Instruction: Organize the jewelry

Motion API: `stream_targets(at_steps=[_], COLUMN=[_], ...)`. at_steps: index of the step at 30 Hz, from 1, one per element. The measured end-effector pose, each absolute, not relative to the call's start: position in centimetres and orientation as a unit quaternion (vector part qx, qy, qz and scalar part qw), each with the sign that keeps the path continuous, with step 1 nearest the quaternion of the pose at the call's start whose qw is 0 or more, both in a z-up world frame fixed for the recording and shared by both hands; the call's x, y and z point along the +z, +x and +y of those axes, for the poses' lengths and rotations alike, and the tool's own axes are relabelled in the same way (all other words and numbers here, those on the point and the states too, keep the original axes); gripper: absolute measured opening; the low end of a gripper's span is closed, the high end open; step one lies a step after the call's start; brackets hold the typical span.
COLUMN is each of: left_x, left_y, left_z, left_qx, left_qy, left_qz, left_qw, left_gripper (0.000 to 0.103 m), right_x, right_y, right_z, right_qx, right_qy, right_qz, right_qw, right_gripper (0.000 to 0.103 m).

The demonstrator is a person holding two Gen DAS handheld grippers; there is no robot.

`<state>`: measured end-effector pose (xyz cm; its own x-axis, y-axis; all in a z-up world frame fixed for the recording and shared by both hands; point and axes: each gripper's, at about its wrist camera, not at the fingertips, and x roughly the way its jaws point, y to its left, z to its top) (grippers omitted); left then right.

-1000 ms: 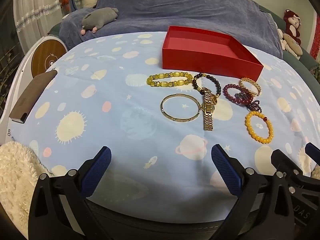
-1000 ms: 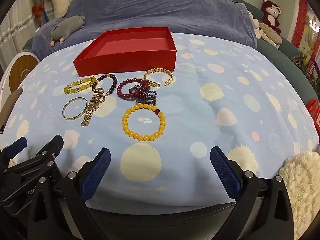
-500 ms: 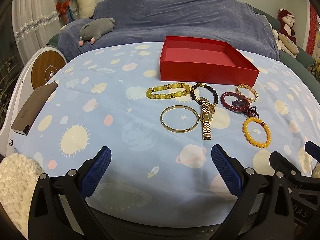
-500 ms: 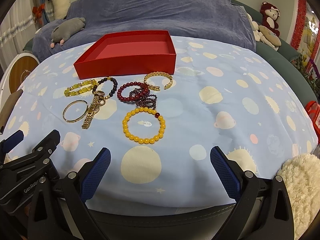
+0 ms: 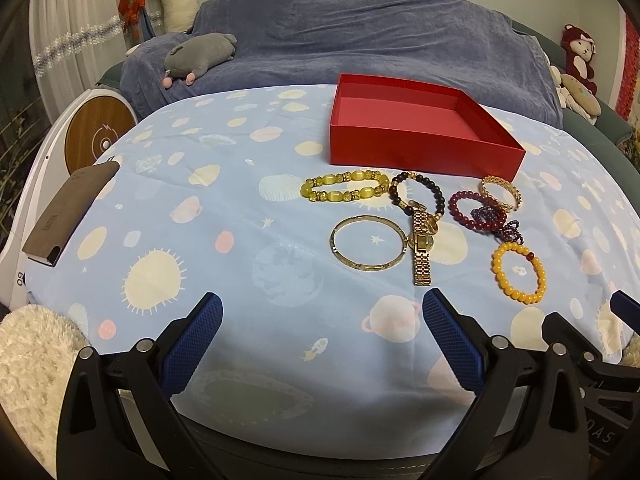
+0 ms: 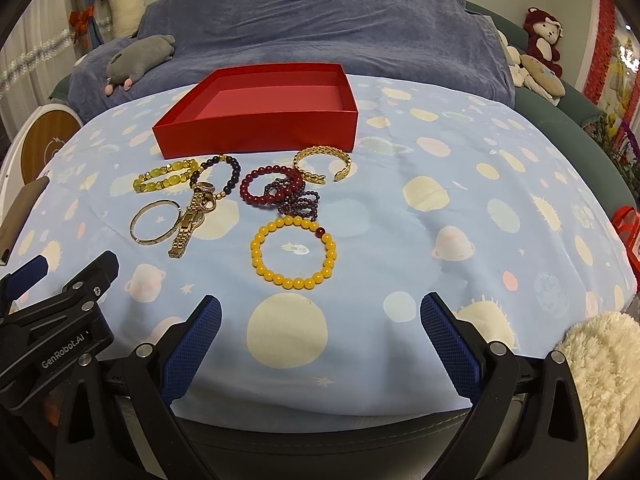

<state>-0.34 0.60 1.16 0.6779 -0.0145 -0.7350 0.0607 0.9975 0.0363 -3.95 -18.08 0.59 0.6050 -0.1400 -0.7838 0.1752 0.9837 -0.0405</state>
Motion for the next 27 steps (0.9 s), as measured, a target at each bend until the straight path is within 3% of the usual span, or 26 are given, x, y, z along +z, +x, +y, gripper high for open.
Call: stream_targets(at_steps=[27], left_x=[1.27], left_y=[-0.30], left_z=[0.78], left_qx=[-0.023], left_qy=[0.022], left_qz=[0.400], left_qw=[0.916], left_gripper=[0.096], right_x=[0.60], right_y=[-4.01], right_z=[-17.70], right_qx=[-0.076], right_qy=[0.018], right_qz=[0.433], right_qw=[0.898], right_gripper=[0.096])
